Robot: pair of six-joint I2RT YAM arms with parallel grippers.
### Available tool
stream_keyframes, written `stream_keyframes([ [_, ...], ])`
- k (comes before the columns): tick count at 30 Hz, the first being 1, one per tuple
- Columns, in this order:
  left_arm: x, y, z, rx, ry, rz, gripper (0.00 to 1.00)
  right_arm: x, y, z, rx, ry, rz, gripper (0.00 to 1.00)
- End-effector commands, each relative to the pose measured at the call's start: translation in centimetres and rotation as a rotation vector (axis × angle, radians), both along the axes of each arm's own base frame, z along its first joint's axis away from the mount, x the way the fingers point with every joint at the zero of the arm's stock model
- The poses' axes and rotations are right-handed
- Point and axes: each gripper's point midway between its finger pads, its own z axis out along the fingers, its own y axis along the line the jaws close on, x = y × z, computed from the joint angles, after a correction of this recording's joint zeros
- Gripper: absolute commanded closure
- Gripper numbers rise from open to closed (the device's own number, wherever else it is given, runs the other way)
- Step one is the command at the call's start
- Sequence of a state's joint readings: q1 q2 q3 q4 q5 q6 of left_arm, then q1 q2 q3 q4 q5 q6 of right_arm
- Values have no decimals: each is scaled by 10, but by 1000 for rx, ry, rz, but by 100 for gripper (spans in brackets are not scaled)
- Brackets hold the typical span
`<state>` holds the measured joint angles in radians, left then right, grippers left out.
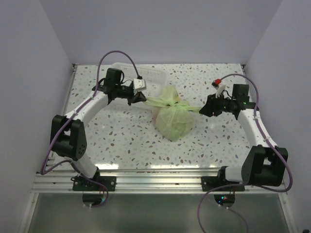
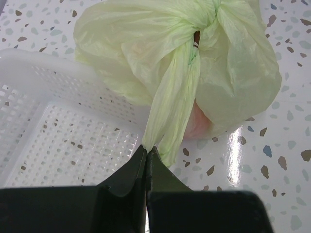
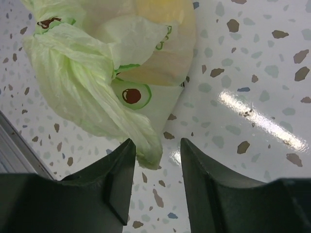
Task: Place the fake fruits into the plastic bag and tie a complex knot
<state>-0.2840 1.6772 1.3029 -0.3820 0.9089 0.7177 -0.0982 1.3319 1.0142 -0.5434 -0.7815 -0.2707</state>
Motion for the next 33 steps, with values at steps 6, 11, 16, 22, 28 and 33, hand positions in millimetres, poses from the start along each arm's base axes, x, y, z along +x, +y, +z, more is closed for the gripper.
stream_keyframes([
  [6, 4, -5, 18, -38, -45, -19, 100, 30, -5, 4, -48, -97, -165, 75],
  [11, 3, -3, 12, -27, -38, -11, 100, 37, -11, 16, -40, -158, -249, 89],
  [16, 3, -2, 10, -23, -32, -4, 100, 41, -17, 24, -4, -218, -343, 100],
  [22, -1, -11, 19, -43, 8, 18, 83, 38, -1, 23, 18, -230, -278, 100],
  [28, -4, -30, 15, 10, -6, 50, 74, 31, 6, 23, 28, -225, -226, 100],
  [33, 9, -35, 6, 70, -74, 160, 76, 33, 2, 23, 15, -245, -255, 100],
])
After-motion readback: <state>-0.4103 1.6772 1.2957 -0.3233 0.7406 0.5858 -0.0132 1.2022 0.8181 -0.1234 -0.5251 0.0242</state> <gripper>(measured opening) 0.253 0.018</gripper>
